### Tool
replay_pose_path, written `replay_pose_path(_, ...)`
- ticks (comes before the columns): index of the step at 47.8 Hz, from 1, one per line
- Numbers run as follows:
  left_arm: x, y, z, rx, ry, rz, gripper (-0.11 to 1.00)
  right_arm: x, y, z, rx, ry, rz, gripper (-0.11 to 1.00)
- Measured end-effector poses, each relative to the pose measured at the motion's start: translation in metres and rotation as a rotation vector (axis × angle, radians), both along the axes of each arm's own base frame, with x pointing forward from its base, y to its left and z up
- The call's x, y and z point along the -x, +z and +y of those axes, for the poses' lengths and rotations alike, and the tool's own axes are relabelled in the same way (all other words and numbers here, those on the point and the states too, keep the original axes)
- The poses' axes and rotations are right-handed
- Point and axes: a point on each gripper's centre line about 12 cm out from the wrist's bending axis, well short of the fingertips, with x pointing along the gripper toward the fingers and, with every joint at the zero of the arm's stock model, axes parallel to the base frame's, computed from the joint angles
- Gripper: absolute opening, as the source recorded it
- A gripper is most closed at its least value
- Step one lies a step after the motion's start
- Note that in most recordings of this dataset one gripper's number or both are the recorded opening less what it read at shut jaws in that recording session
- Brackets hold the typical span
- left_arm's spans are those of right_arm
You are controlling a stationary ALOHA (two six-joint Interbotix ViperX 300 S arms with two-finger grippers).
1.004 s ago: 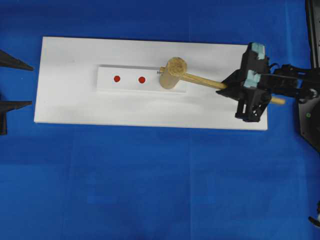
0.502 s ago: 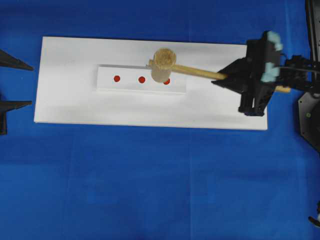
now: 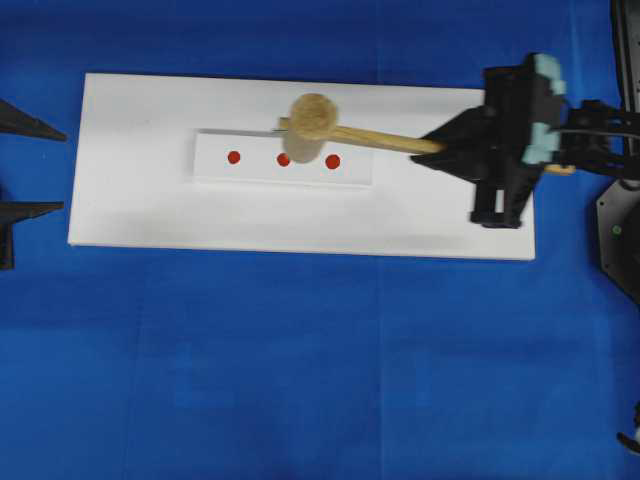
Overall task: Hit the mark with a hammer.
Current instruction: 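Raise the mallet and strike the red dots again with the right gripper, then bring the left gripper in and clamp the mallet head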
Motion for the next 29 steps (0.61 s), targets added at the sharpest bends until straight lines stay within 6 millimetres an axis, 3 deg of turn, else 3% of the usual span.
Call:
replay_pose_path(16, 0.000, 0.000, 0.001, 0.001, 0.006, -0.002, 0.87, -0.071, 0.002, -0.002, 0.010, 0.031, 0.017, 0.01)
replay_pose_path(22, 0.000, 0.000, 0.001, 0.010, 0.012, -0.002, 0.87, -0.089, 0.003, 0.000, 0.014, 0.044, 0.015, 0.01)
replay_pose_path(29, 0.000, 0.000, 0.002, 0.029, 0.022, -0.004, 0.87, -0.096, 0.004, 0.004, 0.020, 0.060, 0.013, 0.01)
